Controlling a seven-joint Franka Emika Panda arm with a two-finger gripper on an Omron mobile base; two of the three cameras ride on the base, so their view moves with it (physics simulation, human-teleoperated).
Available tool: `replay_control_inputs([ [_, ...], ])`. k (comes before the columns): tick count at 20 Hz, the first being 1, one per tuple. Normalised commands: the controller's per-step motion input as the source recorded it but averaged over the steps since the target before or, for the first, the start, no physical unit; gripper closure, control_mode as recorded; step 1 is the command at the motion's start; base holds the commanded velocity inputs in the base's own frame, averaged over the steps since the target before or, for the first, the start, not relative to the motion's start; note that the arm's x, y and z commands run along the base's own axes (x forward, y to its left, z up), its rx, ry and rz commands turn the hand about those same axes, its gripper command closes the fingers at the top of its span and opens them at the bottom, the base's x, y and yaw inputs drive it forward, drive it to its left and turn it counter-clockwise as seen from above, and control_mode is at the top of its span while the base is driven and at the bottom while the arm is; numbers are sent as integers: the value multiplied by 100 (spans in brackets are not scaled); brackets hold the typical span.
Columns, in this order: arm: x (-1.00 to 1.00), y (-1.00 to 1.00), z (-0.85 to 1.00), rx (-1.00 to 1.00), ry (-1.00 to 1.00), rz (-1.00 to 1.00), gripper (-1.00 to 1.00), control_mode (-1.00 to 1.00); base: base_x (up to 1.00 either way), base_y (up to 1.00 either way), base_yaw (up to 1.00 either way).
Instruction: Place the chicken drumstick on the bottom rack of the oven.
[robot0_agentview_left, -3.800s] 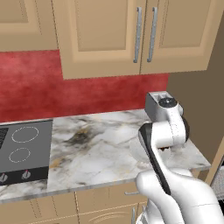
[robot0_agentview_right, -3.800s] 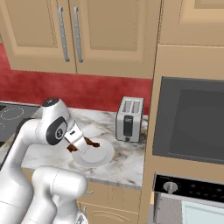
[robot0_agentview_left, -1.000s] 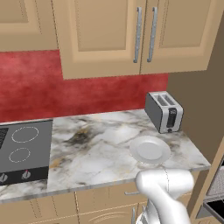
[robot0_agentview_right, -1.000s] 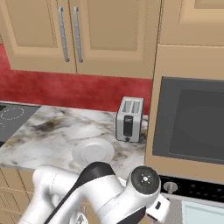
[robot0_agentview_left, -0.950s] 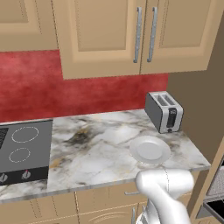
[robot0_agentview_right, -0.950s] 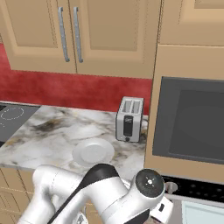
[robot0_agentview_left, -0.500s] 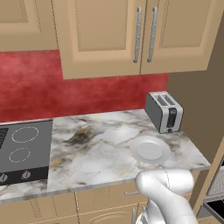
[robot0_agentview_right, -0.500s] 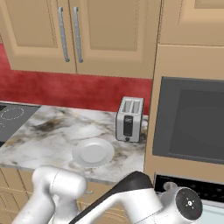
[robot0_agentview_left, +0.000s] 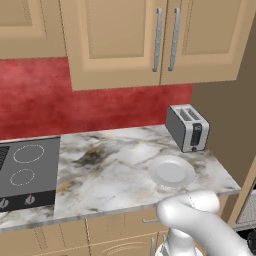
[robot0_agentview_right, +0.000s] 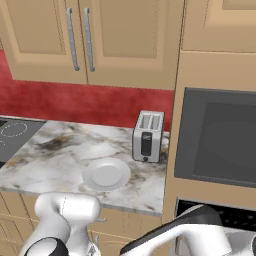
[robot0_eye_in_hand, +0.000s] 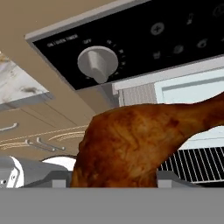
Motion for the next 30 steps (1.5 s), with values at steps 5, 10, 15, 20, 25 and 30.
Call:
replay_control_inputs([
  [5, 23, -40, -32, 5, -7, 0, 100, -100, 0, 0, 0],
  [10, 26, -30, -40, 2, -3, 0, 100, -100, 0, 0, 0],
  [15, 31, -20, -53, 0, 0, -3, 100, -100, 0, 0, 0],
  [20, 25, -33, -61, -1, 0, -4, 100, -100, 0, 0, 0],
  [25, 11, -37, -34, -4, 3, 0, 100, -100, 0, 0, 0],
  [30, 1, -43, -26, -5, 3, 0, 100, -100, 0, 0, 0],
])
